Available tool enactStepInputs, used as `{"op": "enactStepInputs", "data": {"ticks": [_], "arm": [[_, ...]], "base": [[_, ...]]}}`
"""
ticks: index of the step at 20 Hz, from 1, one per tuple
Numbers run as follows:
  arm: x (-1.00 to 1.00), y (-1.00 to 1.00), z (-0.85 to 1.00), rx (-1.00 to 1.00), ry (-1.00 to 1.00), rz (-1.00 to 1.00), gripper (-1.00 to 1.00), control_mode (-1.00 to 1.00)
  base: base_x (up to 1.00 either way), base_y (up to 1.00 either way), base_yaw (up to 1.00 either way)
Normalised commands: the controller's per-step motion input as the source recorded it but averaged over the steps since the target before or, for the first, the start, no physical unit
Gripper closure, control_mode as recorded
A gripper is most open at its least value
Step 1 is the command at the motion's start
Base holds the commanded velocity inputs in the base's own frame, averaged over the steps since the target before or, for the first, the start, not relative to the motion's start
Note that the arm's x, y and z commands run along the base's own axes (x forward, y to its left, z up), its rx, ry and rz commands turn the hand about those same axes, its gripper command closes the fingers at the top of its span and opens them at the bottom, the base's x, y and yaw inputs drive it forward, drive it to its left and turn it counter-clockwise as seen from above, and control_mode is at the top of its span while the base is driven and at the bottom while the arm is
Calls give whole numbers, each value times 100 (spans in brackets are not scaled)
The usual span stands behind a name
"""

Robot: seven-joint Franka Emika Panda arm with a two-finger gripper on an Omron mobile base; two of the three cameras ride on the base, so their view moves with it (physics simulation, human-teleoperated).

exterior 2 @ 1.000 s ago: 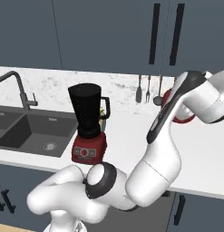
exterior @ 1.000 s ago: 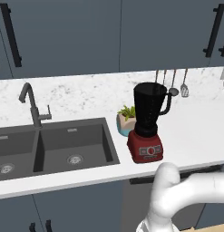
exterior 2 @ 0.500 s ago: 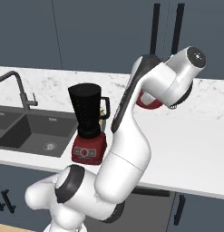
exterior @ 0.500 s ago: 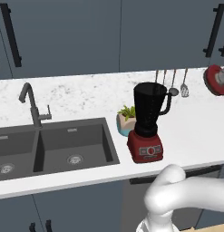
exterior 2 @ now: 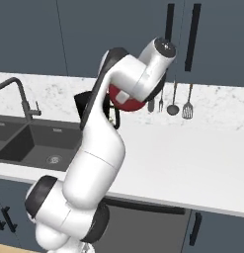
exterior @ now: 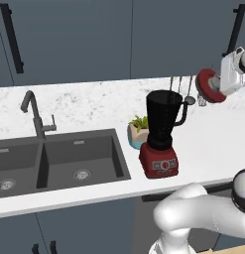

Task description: Close the lid blender by securely placing the lid on top.

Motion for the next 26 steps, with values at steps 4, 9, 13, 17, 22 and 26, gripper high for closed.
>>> {"op": "enactStepInputs", "data": {"ticks": [4,9,13,17,22,26], "arm": [[0,100,17,0,20,0,100,-100],[1,100,11,0,16,0,100,-100],[16,86,24,0,9,0,100,-100],[25,46,30,-5,3,0,100,-100],[18,2,0,-7,0,0,100,-100],[65,0,0,-3,9,0,100,-100]], "base": [[0,0,0],[0,0,0],[0,0,0],[0,0,0],[0,0,0],[0,0,0]]}}
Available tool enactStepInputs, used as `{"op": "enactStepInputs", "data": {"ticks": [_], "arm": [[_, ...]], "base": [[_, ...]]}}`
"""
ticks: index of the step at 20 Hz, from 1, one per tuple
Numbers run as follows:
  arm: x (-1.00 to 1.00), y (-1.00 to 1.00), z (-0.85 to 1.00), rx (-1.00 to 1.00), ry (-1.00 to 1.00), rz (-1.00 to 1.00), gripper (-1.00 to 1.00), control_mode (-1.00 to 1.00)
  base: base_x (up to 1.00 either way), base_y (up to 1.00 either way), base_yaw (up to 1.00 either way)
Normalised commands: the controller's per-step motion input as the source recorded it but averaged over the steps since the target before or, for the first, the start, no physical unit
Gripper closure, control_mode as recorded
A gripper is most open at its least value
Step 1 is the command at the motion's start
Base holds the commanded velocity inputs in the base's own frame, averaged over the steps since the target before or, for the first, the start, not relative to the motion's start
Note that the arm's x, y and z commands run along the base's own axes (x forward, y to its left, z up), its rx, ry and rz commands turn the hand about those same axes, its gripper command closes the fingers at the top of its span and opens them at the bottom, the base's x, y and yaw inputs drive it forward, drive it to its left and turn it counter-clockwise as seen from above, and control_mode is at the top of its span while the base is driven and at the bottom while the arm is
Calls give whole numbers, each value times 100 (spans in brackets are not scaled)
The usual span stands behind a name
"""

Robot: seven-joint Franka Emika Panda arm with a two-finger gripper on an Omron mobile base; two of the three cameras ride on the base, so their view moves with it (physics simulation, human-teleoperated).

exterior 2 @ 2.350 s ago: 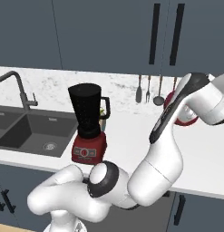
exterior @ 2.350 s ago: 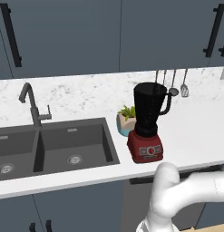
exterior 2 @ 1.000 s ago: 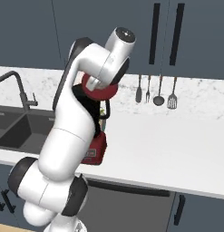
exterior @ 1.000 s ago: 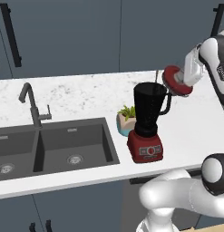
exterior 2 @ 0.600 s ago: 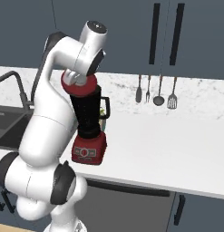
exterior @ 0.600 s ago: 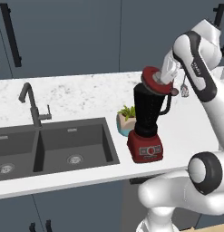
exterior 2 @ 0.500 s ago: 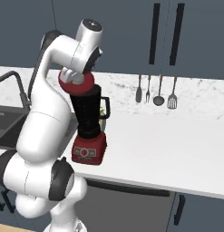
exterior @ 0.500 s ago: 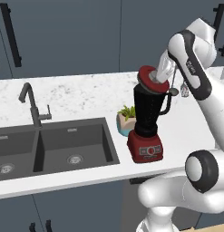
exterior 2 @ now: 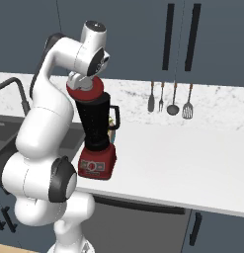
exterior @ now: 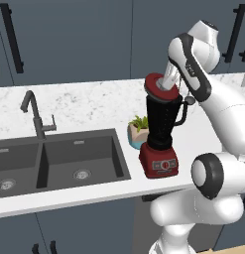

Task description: Close the lid blender by securely placing the lid on top.

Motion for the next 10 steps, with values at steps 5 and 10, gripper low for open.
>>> {"op": "enactStepInputs", "data": {"ticks": [5,10], "arm": [[31,-4,0,-2,11,0,100,-100],[11,-7,-1,-5,9,1,100,-100]], "base": [[0,0,0],[0,0,0]]}}
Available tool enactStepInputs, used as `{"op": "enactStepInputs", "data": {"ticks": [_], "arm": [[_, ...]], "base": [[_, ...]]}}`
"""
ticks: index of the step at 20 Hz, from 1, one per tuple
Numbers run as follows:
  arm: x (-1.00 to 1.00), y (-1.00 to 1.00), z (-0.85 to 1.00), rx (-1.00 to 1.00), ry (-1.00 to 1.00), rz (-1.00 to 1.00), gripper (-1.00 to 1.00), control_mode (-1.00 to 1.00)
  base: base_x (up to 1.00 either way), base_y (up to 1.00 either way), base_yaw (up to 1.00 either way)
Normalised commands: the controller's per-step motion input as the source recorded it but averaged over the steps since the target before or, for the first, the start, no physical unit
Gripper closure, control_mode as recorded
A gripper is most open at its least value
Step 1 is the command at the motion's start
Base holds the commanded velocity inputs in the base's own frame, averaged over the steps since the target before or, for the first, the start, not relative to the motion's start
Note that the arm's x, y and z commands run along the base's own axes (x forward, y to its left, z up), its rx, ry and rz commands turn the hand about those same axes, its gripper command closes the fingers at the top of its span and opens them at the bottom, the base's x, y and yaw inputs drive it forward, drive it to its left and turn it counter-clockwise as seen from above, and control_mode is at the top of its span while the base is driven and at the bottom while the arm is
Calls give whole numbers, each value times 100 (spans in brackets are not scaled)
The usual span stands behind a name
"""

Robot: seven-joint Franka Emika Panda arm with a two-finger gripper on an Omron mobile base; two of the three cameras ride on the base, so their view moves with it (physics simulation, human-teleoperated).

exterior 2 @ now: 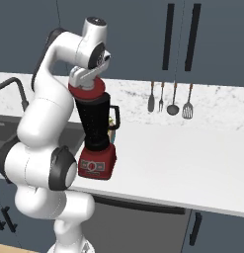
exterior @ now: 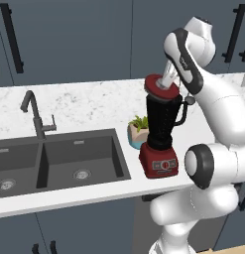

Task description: Close the lid blender by securely placing the lid on top.

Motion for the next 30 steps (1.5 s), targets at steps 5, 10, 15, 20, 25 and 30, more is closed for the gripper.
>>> {"op": "enactStepInputs", "data": {"ticks": [5,10,15,20,25,30], "arm": [[0,-12,-7,-10,3,1,100,-100],[1,-12,-1,-7,0,0,100,-100],[0,1,-3,-6,5,0,100,-100],[0,0,-43,-10,15,0,100,-100],[0,0,-27,-7,11,0,100,-100],[0,-5,-5,-4,-13,0,100,-100]], "base": [[0,0,0],[0,0,0],[0,0,0],[0,0,0],[0,0,0],[0,0,0]]}}
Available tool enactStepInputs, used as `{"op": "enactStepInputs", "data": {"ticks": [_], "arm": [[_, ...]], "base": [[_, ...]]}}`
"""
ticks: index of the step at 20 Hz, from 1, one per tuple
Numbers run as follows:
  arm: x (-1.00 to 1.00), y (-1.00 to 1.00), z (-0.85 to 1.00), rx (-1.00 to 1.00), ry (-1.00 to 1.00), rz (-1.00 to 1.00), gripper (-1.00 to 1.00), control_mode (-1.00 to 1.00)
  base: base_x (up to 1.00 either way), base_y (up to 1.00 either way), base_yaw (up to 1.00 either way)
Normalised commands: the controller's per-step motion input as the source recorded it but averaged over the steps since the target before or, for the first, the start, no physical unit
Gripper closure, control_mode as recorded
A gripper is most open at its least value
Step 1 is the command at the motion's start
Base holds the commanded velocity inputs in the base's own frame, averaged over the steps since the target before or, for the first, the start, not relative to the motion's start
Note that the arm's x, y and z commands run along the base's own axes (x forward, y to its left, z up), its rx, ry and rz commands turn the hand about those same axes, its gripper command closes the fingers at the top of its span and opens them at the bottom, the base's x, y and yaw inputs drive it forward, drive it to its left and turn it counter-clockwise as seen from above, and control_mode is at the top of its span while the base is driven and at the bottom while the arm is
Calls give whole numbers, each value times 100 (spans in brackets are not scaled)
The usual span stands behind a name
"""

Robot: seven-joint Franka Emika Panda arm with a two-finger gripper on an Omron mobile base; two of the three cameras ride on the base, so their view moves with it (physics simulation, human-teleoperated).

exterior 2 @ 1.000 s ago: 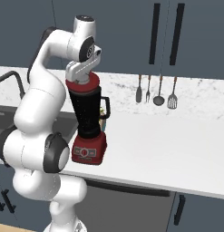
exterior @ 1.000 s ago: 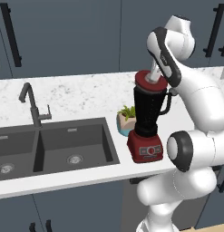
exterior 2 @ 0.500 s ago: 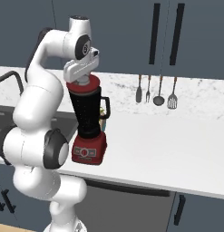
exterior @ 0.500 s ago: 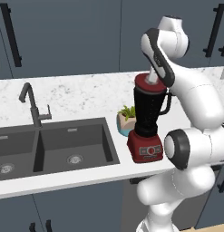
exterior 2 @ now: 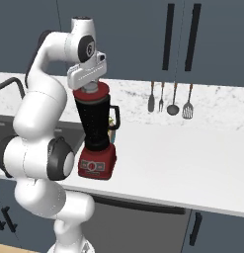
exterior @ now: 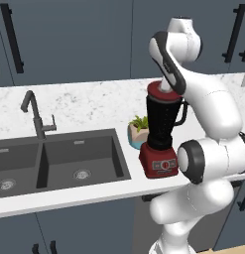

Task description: Close the lid blender by securely placing the lid on top.

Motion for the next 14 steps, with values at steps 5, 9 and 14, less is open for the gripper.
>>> {"op": "enactStepInputs", "data": {"ticks": [5,9,14], "arm": [[8,0,0,0,-12,-1,100,-100],[27,0,0,0,0,-1,100,-100],[35,0,-2,0,2,1,100,-100]], "base": [[0,0,0],[0,0,0],[0,0,0]]}}
